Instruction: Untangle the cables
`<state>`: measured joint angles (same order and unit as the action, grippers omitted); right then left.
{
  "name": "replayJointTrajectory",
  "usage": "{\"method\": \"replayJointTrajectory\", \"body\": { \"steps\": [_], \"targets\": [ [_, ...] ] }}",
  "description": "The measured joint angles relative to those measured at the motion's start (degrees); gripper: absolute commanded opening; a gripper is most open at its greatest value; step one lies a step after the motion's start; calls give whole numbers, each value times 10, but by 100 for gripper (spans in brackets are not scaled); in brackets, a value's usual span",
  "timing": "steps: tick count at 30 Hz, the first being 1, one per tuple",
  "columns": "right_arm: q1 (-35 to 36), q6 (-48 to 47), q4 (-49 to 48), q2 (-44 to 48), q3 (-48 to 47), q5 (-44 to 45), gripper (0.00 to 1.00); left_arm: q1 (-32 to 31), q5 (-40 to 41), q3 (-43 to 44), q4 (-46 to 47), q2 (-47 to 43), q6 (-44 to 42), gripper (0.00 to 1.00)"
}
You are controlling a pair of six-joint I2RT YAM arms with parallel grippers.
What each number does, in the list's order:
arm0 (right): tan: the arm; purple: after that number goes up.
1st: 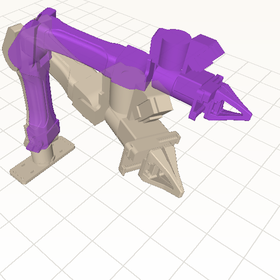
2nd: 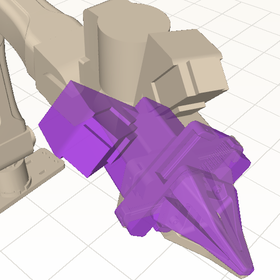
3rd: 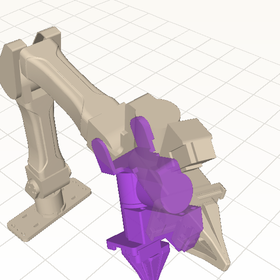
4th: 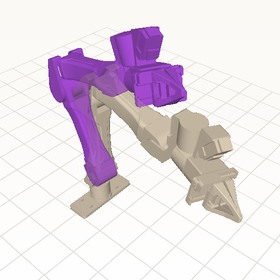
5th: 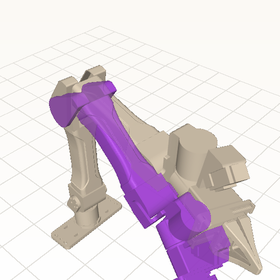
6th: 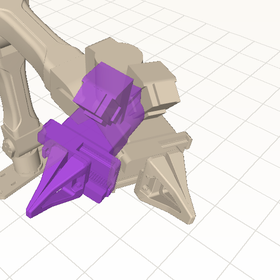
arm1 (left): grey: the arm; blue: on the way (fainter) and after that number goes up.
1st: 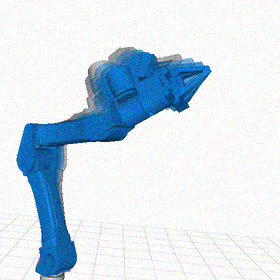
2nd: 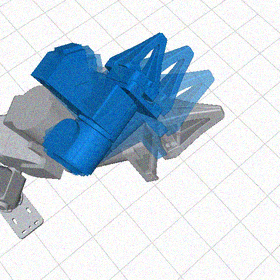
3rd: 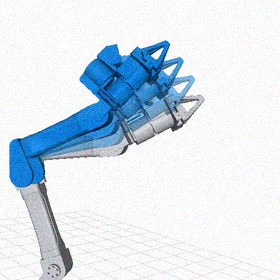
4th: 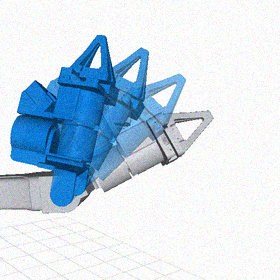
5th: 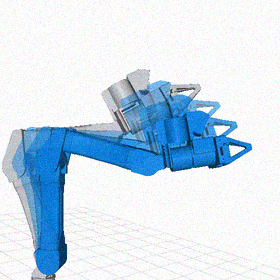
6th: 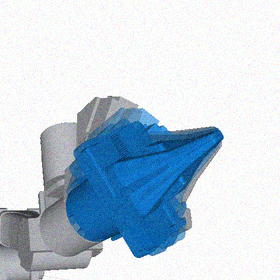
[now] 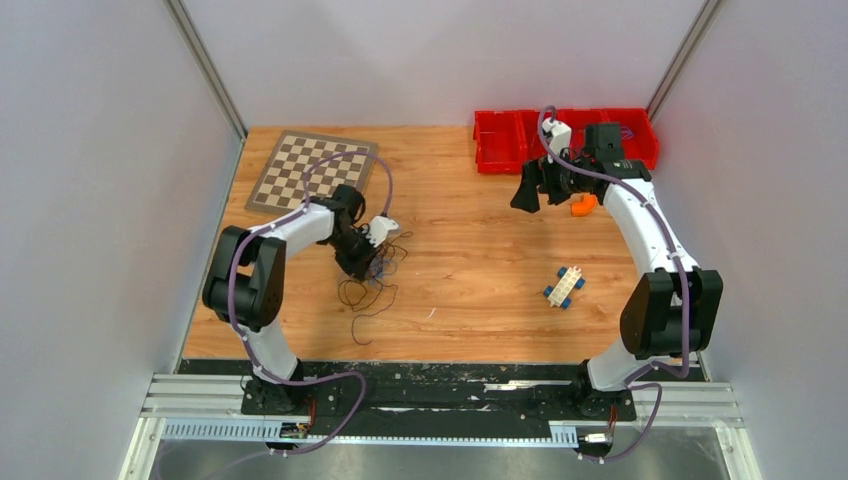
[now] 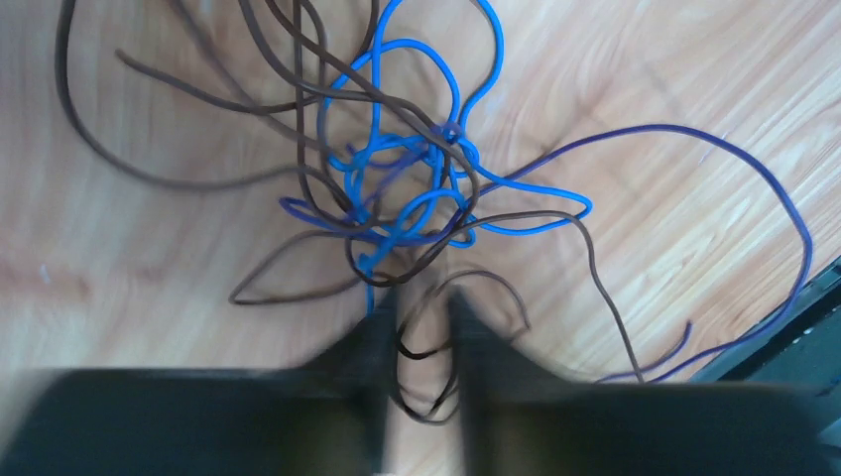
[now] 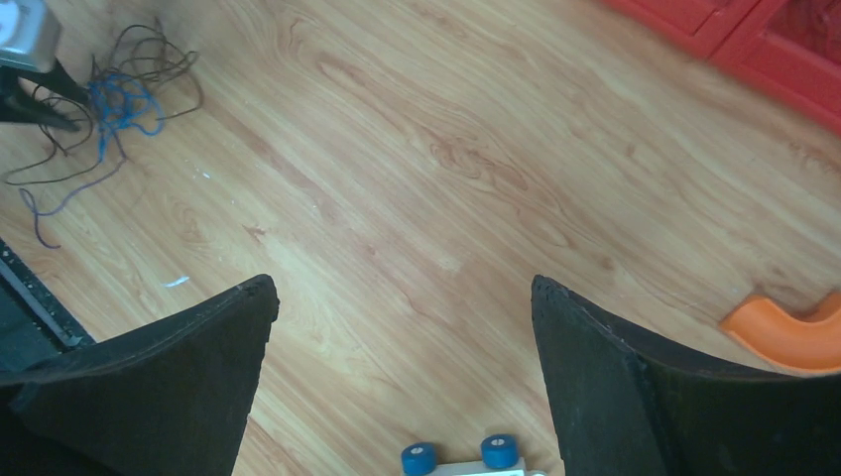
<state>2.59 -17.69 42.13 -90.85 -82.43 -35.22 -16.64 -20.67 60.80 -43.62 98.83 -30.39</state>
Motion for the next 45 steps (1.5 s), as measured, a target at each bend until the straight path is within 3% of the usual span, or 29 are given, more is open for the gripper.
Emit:
{"method": "replayJointTrajectory", "body": {
  "steps": [4,8,9,10,12,15,17,23,30,39,45],
  "targets": [
    [-4,12,-2,1,28,-28,86,-73,-12,85,-7,43,5,0],
    [-5,24,-6,12,68,-58,85,-145,-77,120,14,-6,2,3],
    [-5,26,-6,16,75,-63,86,-158,-94,121,16,-30,-5,12],
    [-5,27,-6,19,80,-66,87,-165,-104,121,16,-47,-11,35],
    [-5,28,-7,26,87,-73,89,-167,-114,127,8,-75,-35,61],
    [-1,14,-5,41,98,-84,89,-153,-130,142,-10,-80,-65,78],
    [6,-1,-5,47,101,-89,87,-119,-156,138,-20,-80,-68,82],
    [70,-57,-8,28,105,-95,79,-31,-183,103,-4,-88,-49,86],
    [155,-101,-7,4,178,-94,80,-30,-214,31,23,-135,-56,84],
    [206,-72,-17,-94,156,-99,78,-134,-215,-77,113,-171,-185,58],
    [240,-46,-16,-137,156,-91,76,-164,-199,-82,148,-134,-221,49]
  ]
}}
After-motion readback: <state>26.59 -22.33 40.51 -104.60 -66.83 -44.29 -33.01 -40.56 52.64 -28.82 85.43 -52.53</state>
